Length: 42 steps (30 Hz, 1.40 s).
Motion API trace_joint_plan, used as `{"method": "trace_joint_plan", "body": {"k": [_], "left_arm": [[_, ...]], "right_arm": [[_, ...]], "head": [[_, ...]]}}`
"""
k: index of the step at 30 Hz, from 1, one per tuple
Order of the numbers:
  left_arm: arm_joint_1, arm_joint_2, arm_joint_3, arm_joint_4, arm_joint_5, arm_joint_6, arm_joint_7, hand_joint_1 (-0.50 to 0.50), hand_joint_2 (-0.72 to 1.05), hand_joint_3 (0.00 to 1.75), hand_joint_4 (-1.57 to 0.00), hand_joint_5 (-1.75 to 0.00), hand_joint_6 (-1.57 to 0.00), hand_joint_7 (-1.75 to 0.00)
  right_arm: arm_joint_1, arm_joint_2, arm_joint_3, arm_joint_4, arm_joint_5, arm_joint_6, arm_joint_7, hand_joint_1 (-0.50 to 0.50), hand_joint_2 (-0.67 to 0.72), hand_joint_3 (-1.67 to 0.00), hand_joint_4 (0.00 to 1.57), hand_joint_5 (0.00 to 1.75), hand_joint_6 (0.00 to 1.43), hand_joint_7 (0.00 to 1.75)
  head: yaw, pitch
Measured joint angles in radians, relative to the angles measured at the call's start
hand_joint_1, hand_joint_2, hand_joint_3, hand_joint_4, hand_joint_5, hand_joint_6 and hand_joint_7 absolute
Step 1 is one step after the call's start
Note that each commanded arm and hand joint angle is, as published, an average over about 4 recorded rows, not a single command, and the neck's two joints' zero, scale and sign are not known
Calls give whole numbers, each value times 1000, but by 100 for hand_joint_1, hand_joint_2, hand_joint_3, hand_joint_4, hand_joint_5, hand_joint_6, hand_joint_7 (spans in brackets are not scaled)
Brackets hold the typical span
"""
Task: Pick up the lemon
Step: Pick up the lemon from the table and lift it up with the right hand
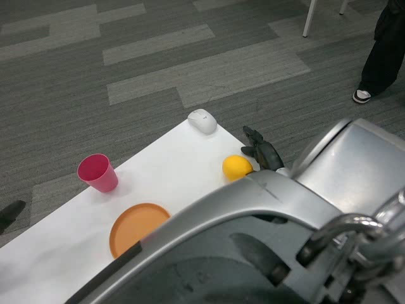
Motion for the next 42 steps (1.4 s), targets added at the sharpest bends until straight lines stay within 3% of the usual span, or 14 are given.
{"method": "trace_joint_plan", "body": {"k": [10, 16, 19, 23, 27, 36, 39, 42], "left_arm": [[1, 0, 8, -3, 0, 0, 0, 50, 105, 9, 0, 0, 0, 0], [5, 0, 10, -7, 0, 0, 0, 50, 105, 9, 0, 0, 0, 0], [9, 0, 11, -9, 0, 0, 0, 50, 105, 9, 0, 0, 0, 0], [10, 0, 12, -10, 0, 0, 0, 50, 105, 9, 0, 0, 0, 0], [10, 0, 14, -11, 0, 0, 0, 50, 105, 9, 0, 0, 0, 0], [12, 0, 18, -12, 0, 0, 0, 50, 105, 9, 0, 0, 0, 0], [12, 0, 18, -12, 0, 0, 0, 50, 105, 9, 0, 0, 0, 0], [12, 0, 19, -13, 0, 0, 0, 50, 105, 9, 0, 0, 0, 0]], "right_arm": [[-47, -10, 24, 49, -67, -3, -33, -23, -37, -28, 0, 104, 0, 0], [-60, -15, 38, 65, -130, -9, -68, -26, -48, -56, 0, 124, 0, 0], [-60, -25, 39, 68, -203, -15, -84, -32, -54, -81, 0, 126, 0, 0], [-61, -38, 38, 70, -283, -18, -113, -30, -54, -91, 0, 126, 0, 0], [-62, -41, 33, 74, -294, -18, -116, -38, -54, -115, 0, 126, 0, 0], [-63, -51, 37, 97, -301, -20, -115, -40, -54, -133, 0, 141, 0, 0], [-63, -53, 37, 100, -301, -20, -115, -42, -54, -141, 0, 145, 0, 5], [-64, -55, 39, 102, -301, -20, -114, -42, -54, -143, 0, 141, 0, 26]], "head": [[3, -12], [4, -17], [4, -21], [6, -24], [8, -27], [10, -32], [10, -32], [10, -33]]}}
